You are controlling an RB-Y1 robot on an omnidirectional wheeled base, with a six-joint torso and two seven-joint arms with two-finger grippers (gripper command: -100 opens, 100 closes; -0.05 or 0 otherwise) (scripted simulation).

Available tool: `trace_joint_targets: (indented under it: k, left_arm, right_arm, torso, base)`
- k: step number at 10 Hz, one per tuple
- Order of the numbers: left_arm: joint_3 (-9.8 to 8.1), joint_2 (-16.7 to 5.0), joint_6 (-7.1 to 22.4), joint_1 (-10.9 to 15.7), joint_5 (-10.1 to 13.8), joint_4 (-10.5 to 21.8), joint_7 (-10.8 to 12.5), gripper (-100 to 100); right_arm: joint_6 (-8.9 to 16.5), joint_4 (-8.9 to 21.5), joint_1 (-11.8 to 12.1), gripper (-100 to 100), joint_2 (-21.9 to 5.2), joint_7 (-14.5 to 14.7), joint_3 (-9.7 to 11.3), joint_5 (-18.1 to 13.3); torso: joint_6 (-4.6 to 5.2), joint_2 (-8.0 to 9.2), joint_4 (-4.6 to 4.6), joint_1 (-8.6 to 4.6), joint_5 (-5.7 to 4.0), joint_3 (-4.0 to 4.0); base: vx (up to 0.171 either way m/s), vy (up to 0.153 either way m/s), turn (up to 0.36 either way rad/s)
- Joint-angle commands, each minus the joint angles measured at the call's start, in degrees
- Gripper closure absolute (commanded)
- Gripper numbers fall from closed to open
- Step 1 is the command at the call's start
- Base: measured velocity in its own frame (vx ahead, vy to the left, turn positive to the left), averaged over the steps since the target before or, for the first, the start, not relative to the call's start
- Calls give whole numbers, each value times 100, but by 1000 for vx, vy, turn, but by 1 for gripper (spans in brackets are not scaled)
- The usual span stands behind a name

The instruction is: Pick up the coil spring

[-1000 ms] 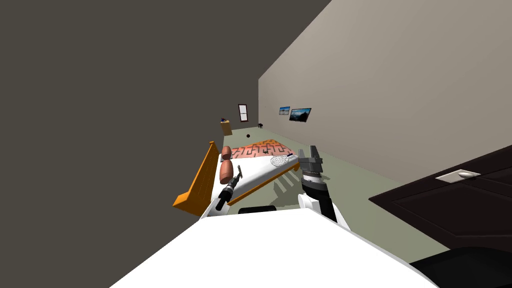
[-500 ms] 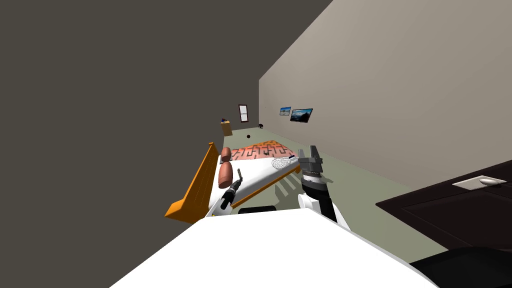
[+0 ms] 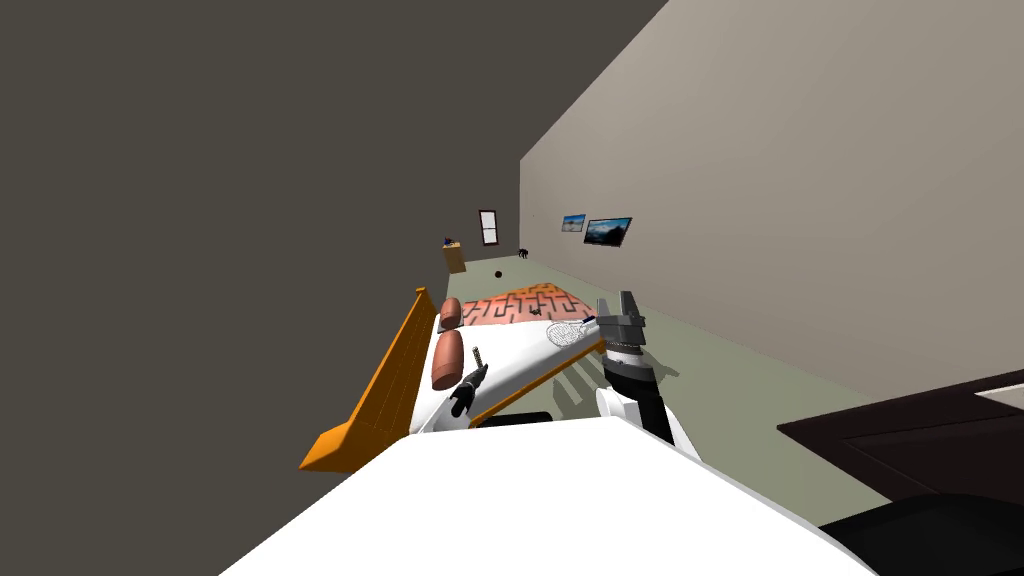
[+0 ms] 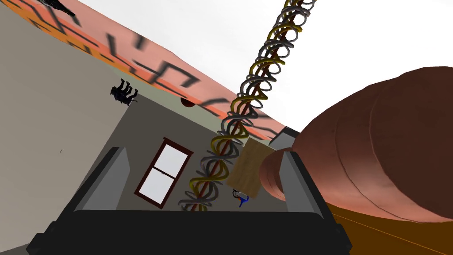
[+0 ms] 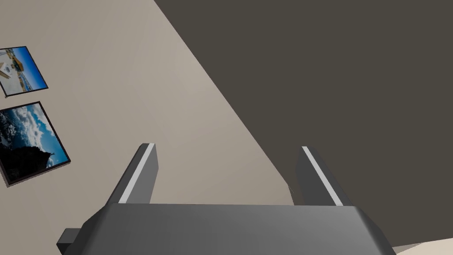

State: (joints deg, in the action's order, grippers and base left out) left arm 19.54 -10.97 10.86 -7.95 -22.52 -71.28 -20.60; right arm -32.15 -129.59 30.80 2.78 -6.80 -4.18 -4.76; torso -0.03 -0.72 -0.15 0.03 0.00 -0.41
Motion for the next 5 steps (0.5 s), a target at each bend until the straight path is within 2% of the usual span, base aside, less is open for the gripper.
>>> trace_joint_targets:
  k: [1, 2, 5]
  left_arm:
    - [121, 3, 204, 68, -76, 223, -10, -100]
    - [187, 5, 318, 122, -116, 353, -14, -100]
    - [389, -35, 666, 284, -242, 749, -31, -100]
  right_arm:
    - [0, 0, 0, 0, 0, 0, 0, 0]
    - [0, 0, 0, 0, 0, 0, 0, 0]
    - [0, 0, -1, 0, 0, 0, 0, 0]
  torso:
    - [0, 0, 0, 0, 0, 0]
    - [0, -2, 0, -2, 0, -1]
    - [0, 17, 3, -2, 0, 9]
  base:
    - [187, 1, 22]
    - [182, 3, 26]
    - [136, 2, 19]
